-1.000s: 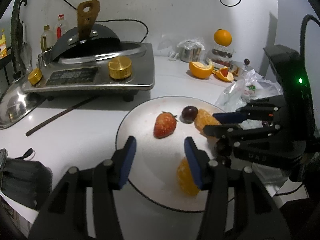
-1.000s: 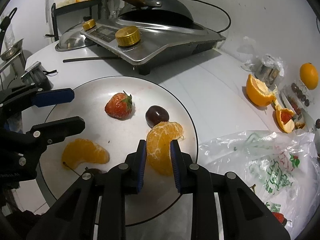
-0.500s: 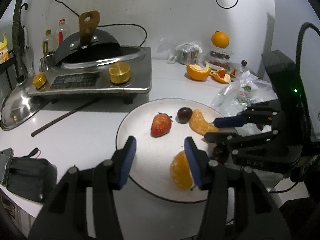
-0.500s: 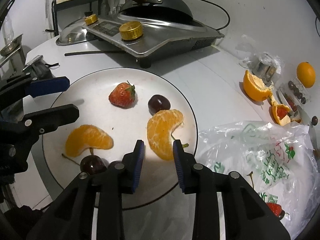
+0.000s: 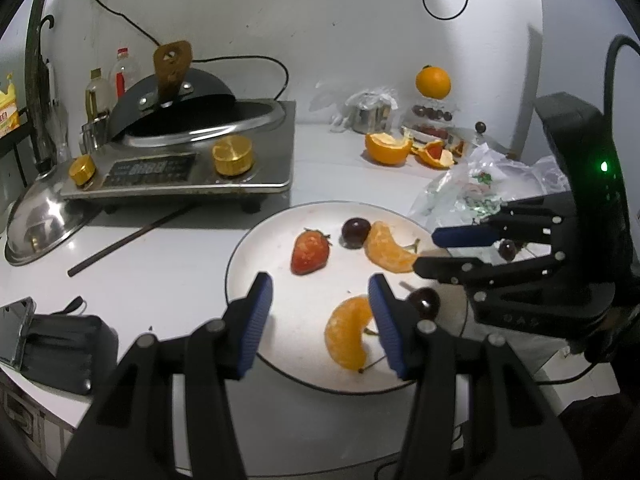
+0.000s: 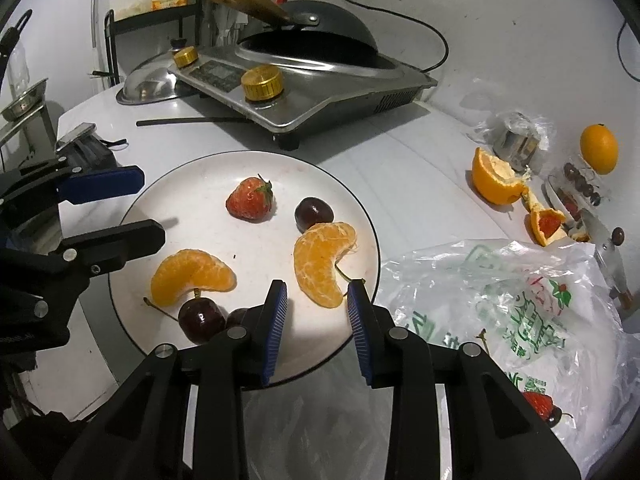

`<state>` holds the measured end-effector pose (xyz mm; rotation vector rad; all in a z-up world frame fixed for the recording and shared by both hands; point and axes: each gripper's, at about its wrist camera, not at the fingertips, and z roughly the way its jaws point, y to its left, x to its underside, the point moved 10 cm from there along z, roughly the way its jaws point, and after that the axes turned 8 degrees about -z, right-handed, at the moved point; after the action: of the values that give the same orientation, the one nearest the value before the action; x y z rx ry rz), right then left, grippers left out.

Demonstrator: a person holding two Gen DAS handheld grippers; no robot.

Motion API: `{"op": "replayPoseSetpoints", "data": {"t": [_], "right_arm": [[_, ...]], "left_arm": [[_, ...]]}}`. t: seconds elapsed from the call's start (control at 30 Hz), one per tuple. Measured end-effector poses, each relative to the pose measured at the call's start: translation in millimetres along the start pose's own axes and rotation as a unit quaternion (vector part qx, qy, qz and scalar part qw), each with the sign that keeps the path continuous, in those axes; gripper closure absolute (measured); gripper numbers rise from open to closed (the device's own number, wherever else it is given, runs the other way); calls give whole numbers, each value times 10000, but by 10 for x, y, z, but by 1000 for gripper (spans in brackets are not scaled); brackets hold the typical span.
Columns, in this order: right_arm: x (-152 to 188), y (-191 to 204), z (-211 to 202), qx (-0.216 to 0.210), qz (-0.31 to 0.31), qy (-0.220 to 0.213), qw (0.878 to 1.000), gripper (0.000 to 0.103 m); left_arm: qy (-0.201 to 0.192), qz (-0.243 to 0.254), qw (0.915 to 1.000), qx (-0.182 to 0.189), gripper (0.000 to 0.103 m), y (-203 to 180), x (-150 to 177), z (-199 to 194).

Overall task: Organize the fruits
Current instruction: 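Move both grippers from the plate back to the fruit on the plastic bag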

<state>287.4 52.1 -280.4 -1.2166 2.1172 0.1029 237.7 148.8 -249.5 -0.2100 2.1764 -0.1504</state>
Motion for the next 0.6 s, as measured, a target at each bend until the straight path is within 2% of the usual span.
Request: {"op": "replayPoseSetpoints", "data": {"t": [0.6], "right_arm": [[95,-144,-398,-110,318,-374,9987,70]], "left_arm": [[4,128,9999,16,51,-297,-5,-75]]}}
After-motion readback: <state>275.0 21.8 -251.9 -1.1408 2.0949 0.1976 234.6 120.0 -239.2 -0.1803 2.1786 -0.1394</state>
